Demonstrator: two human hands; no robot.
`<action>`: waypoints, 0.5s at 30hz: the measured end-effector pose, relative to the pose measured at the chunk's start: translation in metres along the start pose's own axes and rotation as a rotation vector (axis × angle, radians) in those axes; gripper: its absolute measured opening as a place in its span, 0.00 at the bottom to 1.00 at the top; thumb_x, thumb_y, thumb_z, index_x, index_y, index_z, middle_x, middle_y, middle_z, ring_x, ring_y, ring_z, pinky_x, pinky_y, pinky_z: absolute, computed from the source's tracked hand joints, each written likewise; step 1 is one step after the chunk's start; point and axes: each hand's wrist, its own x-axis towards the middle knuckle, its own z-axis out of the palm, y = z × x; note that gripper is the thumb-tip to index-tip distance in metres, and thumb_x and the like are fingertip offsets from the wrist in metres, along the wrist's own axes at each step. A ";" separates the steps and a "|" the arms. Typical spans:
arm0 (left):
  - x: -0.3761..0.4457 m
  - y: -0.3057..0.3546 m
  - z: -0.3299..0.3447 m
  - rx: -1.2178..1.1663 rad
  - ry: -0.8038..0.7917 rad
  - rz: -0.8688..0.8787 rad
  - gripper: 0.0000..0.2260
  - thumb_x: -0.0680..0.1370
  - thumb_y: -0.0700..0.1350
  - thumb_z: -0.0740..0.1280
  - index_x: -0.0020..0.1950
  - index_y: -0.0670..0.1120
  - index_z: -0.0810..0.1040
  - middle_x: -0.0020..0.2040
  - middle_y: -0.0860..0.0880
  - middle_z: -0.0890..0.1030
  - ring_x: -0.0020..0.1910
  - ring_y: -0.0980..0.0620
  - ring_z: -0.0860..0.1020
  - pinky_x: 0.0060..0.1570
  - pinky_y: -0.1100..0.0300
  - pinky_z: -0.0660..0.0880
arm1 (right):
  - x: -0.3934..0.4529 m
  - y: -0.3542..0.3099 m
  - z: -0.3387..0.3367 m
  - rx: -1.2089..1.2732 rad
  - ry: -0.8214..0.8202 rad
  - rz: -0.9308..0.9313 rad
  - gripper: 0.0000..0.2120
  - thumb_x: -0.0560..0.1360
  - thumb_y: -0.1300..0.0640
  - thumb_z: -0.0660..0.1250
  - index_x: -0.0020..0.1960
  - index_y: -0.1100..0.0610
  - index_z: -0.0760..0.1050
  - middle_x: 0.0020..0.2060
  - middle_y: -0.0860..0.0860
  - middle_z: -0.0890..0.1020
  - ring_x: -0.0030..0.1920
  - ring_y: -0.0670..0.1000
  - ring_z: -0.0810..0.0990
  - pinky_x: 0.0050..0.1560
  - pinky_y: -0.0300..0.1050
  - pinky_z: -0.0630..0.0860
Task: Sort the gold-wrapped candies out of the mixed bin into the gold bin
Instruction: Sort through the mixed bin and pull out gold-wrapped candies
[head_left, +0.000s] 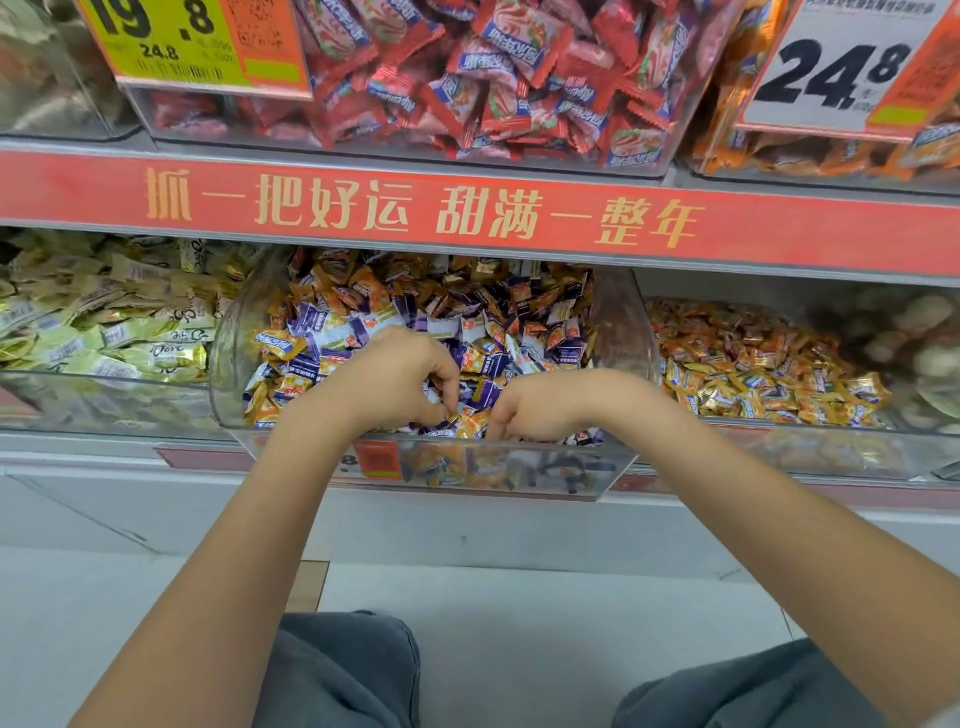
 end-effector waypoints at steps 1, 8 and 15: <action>0.000 0.000 0.000 -0.006 0.005 0.006 0.09 0.66 0.40 0.75 0.34 0.54 0.80 0.37 0.61 0.79 0.42 0.60 0.78 0.48 0.53 0.77 | -0.001 0.001 0.003 -0.004 0.036 0.006 0.22 0.77 0.70 0.53 0.58 0.55 0.79 0.50 0.48 0.78 0.45 0.48 0.77 0.42 0.40 0.75; -0.002 -0.004 0.004 -0.027 0.030 0.035 0.07 0.66 0.41 0.76 0.35 0.53 0.82 0.37 0.58 0.81 0.39 0.55 0.79 0.47 0.52 0.76 | -0.005 -0.001 0.013 0.179 0.405 -0.229 0.11 0.72 0.64 0.69 0.53 0.58 0.74 0.46 0.51 0.78 0.42 0.47 0.76 0.36 0.32 0.70; -0.004 -0.004 0.003 -0.053 0.031 0.029 0.08 0.67 0.39 0.74 0.37 0.52 0.83 0.39 0.57 0.82 0.43 0.58 0.79 0.49 0.54 0.76 | 0.007 -0.003 0.001 0.052 0.028 -0.133 0.18 0.77 0.59 0.65 0.66 0.53 0.69 0.51 0.49 0.75 0.41 0.46 0.72 0.36 0.31 0.68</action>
